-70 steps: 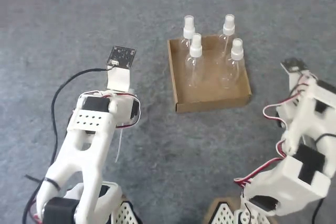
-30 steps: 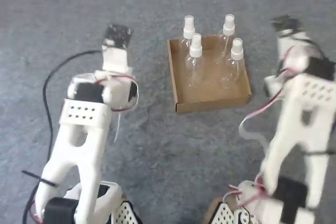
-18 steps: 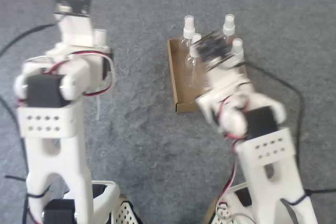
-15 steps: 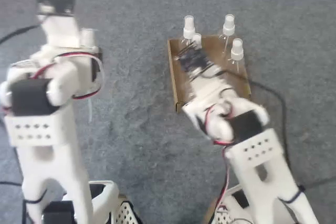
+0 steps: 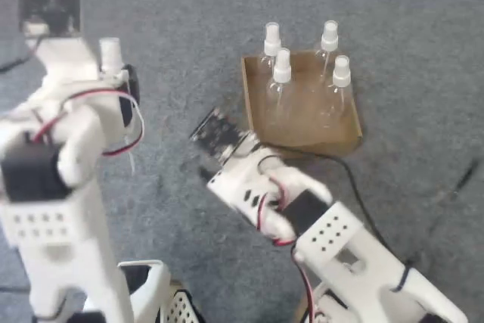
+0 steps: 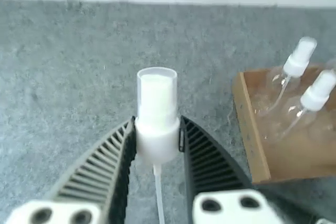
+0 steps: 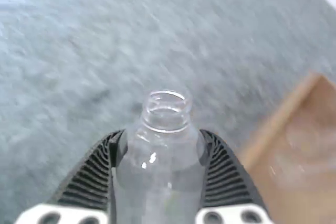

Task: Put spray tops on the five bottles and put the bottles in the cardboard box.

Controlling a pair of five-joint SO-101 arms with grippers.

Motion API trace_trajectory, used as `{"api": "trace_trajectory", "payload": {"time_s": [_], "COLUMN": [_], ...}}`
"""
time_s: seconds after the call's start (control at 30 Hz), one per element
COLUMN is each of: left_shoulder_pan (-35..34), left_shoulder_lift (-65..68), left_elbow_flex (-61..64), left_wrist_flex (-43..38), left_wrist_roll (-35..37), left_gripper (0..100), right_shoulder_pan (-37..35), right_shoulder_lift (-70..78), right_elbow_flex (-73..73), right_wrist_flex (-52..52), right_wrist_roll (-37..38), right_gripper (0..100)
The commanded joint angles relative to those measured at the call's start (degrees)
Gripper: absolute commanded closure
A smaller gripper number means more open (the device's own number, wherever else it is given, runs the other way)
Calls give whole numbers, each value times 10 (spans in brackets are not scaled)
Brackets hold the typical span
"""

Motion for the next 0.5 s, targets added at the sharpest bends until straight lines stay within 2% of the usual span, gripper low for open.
{"api": "trace_trajectory", "payload": {"time_s": [0.0,0.17,0.37,0.47], "left_shoulder_pan": [-4,-2,44,72], "left_shoulder_lift": [-130,-222,-231,-231], "left_elbow_flex": [135,248,328,340], "left_wrist_flex": [-142,-258,-377,-398], "left_wrist_roll": [13,69,123,135], "left_gripper": [987,987,987,987], "right_shoulder_pan": [-36,-39,-49,-48], "right_shoulder_lift": [-22,-23,-23,-23], "right_elbow_flex": [46,93,110,113], "right_wrist_flex": [-137,-214,-222,-219], "right_wrist_roll": [-11,-11,-11,-11], "right_gripper": [991,992,992,992]}}
